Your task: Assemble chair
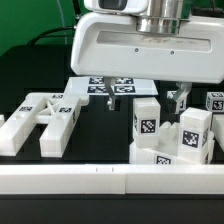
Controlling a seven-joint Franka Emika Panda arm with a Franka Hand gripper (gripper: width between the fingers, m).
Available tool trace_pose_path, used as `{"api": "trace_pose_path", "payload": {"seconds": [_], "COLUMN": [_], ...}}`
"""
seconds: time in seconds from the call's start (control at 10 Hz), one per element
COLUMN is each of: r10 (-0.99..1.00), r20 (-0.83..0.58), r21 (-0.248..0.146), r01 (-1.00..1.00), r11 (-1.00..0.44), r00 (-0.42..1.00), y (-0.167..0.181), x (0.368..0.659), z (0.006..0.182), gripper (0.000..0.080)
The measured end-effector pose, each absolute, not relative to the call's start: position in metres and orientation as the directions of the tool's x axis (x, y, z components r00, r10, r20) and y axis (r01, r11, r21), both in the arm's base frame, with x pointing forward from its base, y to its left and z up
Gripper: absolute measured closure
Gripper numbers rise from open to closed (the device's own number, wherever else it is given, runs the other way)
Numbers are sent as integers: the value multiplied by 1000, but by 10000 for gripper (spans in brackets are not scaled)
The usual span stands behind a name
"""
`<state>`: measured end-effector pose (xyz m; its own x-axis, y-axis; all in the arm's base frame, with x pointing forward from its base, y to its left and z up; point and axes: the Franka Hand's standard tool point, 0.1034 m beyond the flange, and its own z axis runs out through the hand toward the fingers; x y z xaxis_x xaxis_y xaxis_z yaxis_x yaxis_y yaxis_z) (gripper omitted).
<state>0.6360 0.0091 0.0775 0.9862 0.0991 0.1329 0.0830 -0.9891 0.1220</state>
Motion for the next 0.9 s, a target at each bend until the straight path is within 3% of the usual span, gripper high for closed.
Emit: {"api": "trace_pose_path", "payload": {"seconds": [0.2, 0.3, 0.4, 0.6, 0.9], "r10": [95, 91, 70, 20, -307], "r20": [133, 134, 138, 144, 163], "r21": [122, 121, 118, 109, 49], "r01": [79, 75, 54, 5, -318], "r11": [-989, -990, -992, -994, -947], "r00": [987, 987, 988, 989, 938], "y": [9, 9, 9, 9, 11], "x": [636, 636, 637, 637, 636], "z": [77, 77, 78, 78, 78], "gripper": [418, 418, 503, 503, 503]}}
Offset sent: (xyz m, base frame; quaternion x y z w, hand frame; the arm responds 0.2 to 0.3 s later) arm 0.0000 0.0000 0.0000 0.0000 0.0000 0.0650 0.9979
